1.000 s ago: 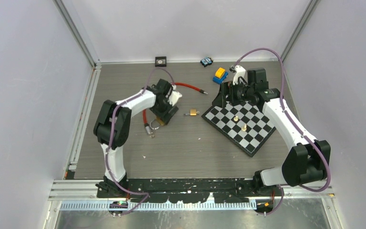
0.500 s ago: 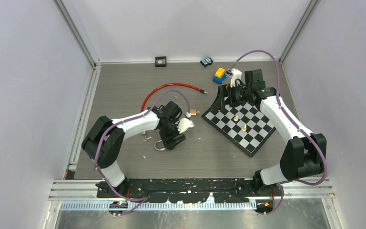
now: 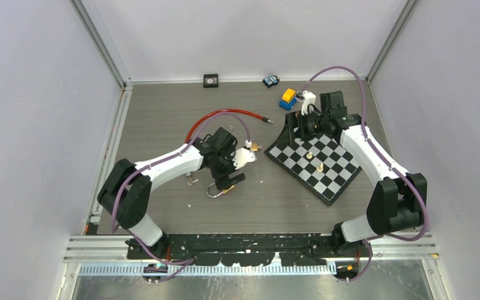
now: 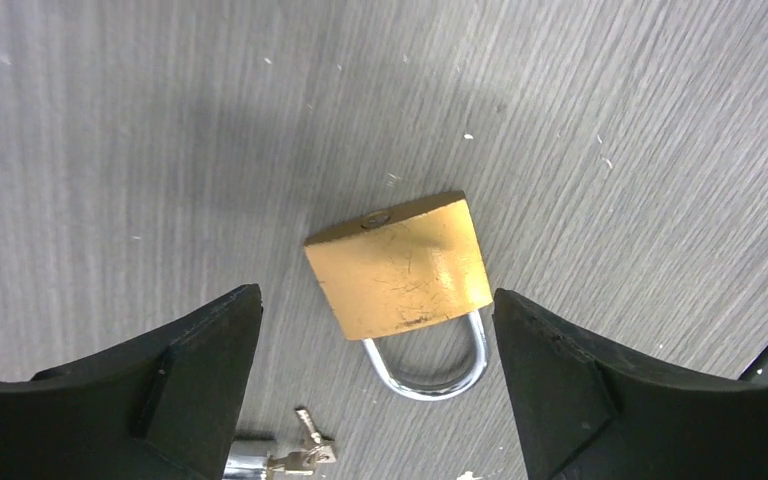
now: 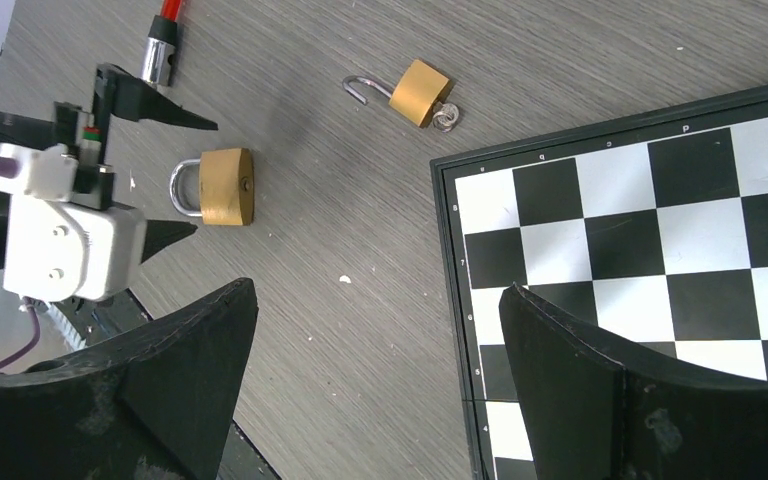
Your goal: Unlock with the key
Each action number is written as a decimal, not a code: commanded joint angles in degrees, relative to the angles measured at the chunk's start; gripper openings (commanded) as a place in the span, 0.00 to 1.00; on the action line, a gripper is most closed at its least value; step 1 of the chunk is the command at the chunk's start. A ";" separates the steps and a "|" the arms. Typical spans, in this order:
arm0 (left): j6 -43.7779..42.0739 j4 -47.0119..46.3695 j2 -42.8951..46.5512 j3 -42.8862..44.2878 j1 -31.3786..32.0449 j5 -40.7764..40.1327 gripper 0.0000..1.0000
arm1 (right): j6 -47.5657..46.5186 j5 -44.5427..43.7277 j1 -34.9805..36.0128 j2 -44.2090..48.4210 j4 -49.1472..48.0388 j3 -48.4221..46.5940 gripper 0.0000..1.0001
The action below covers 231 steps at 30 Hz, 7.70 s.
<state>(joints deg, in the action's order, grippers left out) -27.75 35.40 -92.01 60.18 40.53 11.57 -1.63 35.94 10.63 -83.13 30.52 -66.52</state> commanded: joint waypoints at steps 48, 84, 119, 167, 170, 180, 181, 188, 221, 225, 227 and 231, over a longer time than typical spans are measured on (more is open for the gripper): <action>17.12 -1.74 -36.28 46.18 -16.19 -4.88 0.71 | -1.18 2.57 -1.40 -0.11 -0.06 -1.57 0.96; 22.12 3.24 -43.17 54.29 -15.66 -0.64 0.31 | -1.34 3.20 -1.40 -1.39 0.51 -1.86 0.96; 0.64 1.18 1.38 13.40 -15.44 37.94 0.00 | 10.74 13.95 4.40 -3.01 -9.46 0.87 0.88; 12.42 -0.91 12.29 7.52 -15.40 58.40 0.00 | -20.41 6.59 29.09 3.90 5.25 -7.16 0.01; 12.42 -1.49 12.80 6.97 -15.40 57.29 0.07 | -20.39 6.42 29.09 4.85 5.36 -6.59 0.01; 11.56 -12.59 16.99 2.40 -15.23 54.36 0.65 | -18.66 8.94 29.05 4.74 5.82 -5.82 0.01; 12.25 -14.74 16.99 1.84 -15.08 54.37 0.67 | -18.41 9.01 29.07 4.69 5.64 -5.75 0.01; 16.44 -25.79 15.04 0.31 -12.77 53.99 0.69 | -17.38 9.24 29.01 5.16 4.56 -4.79 0.01; 18.57 -20.39 14.40 0.67 -11.50 55.36 0.18 | -17.49 6.37 28.02 5.52 4.16 -3.70 0.01; 18.13 -19.53 14.10 0.89 -11.53 55.54 0.10 | -17.49 6.23 27.95 5.48 4.08 -3.70 0.01; 18.12 -19.41 13.99 1.02 -11.46 55.66 0.05 | -17.47 6.09 27.95 5.43 3.98 -3.70 0.00; 17.87 -19.14 13.91 0.92 -11.50 55.79 0.00 | -16.99 5.68 27.95 5.35 3.59 -3.74 0.01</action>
<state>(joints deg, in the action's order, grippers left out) -8.58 14.83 -79.22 59.66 29.15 66.26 -19.31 41.56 38.76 -80.09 36.49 -69.58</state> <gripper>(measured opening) 0.013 0.039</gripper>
